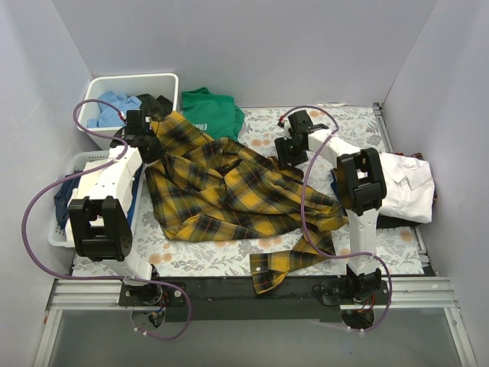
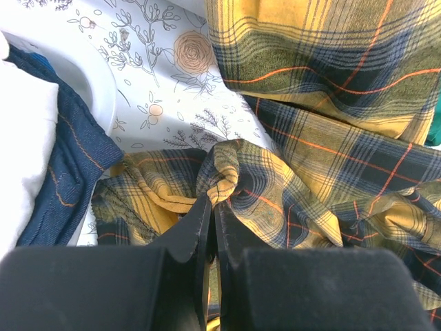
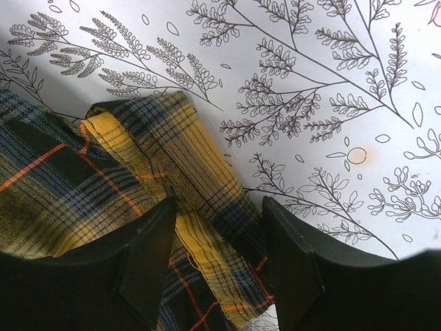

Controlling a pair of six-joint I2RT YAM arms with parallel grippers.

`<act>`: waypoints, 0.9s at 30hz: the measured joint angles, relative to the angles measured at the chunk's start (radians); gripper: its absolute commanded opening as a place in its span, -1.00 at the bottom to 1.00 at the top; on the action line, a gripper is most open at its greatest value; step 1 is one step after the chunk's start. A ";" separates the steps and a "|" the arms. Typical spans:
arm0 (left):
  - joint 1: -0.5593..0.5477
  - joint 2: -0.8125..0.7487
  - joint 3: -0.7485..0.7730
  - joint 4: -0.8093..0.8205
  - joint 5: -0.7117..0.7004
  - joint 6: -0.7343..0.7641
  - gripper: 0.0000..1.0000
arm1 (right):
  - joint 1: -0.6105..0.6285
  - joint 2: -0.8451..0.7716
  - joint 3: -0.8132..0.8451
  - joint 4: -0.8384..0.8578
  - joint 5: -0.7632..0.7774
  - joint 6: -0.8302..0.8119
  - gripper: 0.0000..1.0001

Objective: Fold and stack the long sleeve shirts
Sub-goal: Flatten the shirt out

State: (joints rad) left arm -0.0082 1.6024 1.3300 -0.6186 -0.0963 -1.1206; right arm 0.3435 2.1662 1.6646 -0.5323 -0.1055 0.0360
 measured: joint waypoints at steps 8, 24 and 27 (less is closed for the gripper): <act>0.000 -0.007 -0.013 0.007 0.011 0.006 -1.00 | 0.037 0.002 0.009 -0.050 0.208 0.025 -0.97; 0.036 -0.126 0.188 -0.019 -0.022 0.033 -1.00 | -0.122 -0.600 -0.109 0.013 0.395 0.099 -0.97; 0.043 -0.122 0.255 -0.025 -0.030 0.038 -1.00 | -0.137 -0.655 -0.162 0.022 0.394 0.100 -0.97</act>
State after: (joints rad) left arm 0.0345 1.4807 1.5848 -0.6437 -0.1265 -1.0828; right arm 0.2070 1.5112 1.5028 -0.5106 0.2886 0.1364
